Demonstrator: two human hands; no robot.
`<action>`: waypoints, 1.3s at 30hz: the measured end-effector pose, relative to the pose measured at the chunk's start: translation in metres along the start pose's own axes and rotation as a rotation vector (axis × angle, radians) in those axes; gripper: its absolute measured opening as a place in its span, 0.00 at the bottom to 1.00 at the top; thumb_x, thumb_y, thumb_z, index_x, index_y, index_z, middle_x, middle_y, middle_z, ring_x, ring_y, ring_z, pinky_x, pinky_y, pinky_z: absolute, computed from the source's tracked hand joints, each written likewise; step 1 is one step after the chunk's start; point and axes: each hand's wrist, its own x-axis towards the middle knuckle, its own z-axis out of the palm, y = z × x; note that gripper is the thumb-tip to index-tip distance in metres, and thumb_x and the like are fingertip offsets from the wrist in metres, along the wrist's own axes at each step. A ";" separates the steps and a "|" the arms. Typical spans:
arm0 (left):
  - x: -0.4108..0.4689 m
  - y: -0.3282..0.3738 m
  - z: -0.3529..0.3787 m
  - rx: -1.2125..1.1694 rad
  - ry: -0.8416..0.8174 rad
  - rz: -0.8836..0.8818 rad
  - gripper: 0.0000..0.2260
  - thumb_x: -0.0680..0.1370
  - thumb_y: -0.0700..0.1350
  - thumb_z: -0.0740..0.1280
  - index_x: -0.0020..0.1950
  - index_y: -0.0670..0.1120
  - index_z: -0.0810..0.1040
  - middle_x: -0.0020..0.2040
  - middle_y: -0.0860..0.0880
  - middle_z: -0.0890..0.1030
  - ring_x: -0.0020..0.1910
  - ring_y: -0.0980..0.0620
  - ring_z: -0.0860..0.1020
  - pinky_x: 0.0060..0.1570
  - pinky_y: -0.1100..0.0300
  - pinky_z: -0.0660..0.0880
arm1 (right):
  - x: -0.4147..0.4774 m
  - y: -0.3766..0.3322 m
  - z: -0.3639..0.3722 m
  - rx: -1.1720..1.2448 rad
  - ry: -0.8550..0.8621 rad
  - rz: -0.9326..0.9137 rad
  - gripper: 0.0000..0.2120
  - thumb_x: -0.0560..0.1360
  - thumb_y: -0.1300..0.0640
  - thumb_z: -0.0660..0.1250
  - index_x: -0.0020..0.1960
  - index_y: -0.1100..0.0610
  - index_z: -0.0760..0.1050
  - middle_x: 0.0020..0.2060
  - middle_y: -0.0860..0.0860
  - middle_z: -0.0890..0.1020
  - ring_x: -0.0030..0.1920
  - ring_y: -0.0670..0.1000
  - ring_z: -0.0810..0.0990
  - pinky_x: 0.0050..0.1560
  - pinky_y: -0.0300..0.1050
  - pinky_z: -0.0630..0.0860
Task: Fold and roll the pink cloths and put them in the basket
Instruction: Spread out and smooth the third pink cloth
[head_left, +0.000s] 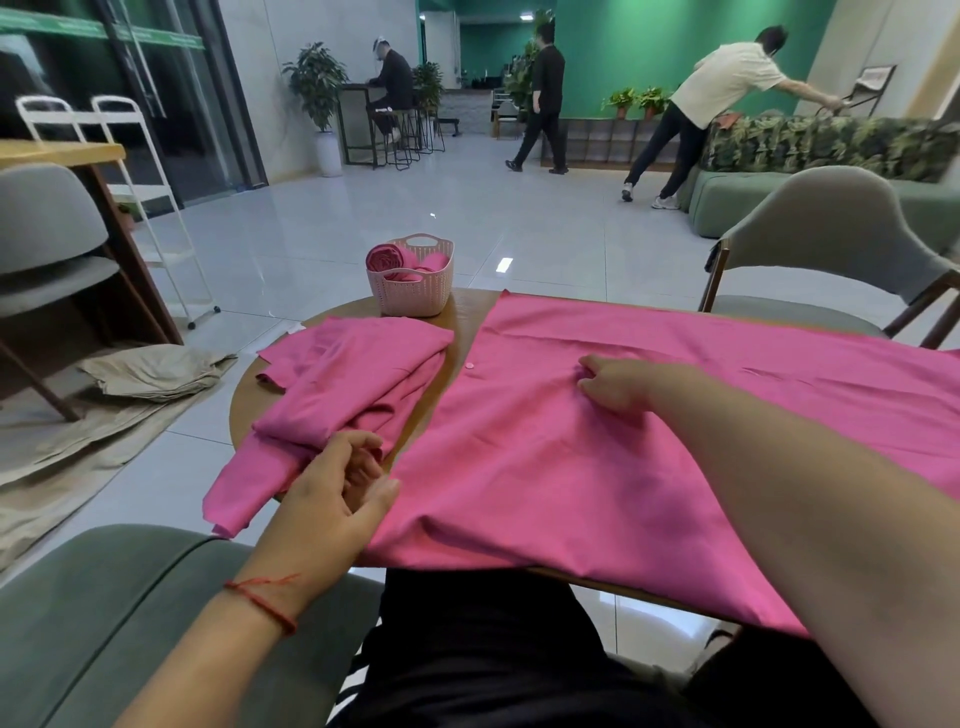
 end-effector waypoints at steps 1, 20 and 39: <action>0.001 0.003 0.000 0.088 0.012 0.071 0.15 0.78 0.49 0.75 0.62 0.55 0.76 0.53 0.57 0.80 0.53 0.56 0.79 0.56 0.58 0.77 | 0.000 0.001 0.001 -0.003 0.005 -0.005 0.29 0.84 0.44 0.56 0.84 0.47 0.60 0.82 0.55 0.65 0.79 0.61 0.67 0.79 0.57 0.63; 0.089 0.107 0.102 0.259 -0.477 0.381 0.19 0.82 0.61 0.59 0.69 0.55 0.77 0.68 0.54 0.79 0.68 0.52 0.76 0.71 0.55 0.69 | -0.141 0.205 -0.007 0.066 0.247 0.264 0.25 0.87 0.44 0.56 0.83 0.51 0.65 0.82 0.54 0.67 0.80 0.58 0.67 0.79 0.53 0.61; 0.298 0.054 0.228 0.768 -0.663 0.001 0.28 0.87 0.60 0.45 0.86 0.49 0.55 0.86 0.48 0.53 0.85 0.49 0.50 0.82 0.44 0.47 | -0.112 0.345 -0.032 0.089 0.045 0.380 0.29 0.88 0.41 0.55 0.85 0.53 0.60 0.85 0.53 0.58 0.85 0.55 0.54 0.85 0.55 0.48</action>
